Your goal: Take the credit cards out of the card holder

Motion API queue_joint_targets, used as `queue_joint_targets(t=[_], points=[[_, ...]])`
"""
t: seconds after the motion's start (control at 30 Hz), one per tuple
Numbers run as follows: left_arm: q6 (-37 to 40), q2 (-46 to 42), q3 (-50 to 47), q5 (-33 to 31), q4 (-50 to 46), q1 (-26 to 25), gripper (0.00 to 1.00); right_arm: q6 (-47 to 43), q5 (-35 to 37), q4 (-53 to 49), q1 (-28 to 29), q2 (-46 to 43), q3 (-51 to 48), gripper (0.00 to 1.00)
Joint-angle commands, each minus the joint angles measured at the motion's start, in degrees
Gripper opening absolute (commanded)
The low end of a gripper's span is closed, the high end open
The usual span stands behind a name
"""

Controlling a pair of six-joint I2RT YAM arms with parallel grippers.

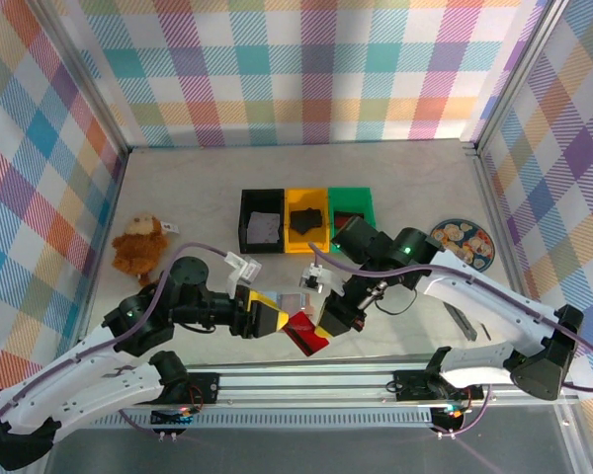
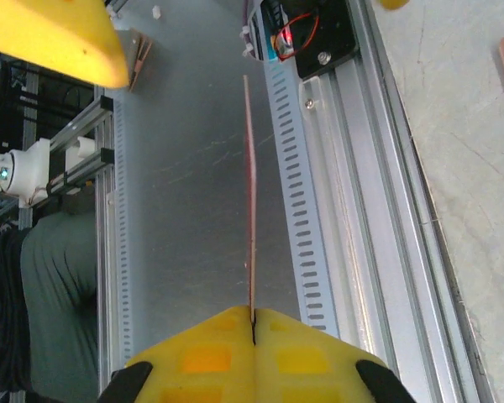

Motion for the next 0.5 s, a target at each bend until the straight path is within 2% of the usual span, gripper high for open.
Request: queue_joint_targets(t=[0.0,0.17,0.47], points=[[0.2,1.5,0.9,7.1,-0.5,0.6,0.76,-2.5,-2.6,-1.2,0.6,0.2,0.2,0.00],[1.0,3.5,2.0,10.6,-1.7,0.6,0.71,-2.7,-3.1,-1.4,0.7,0.6,0.3,0.00],[4.3,5.5,3.9,10.8,-4.7,2.1,0.61,-3.0,-2.2,-0.8,1.1,1.9,0.3,0.00]])
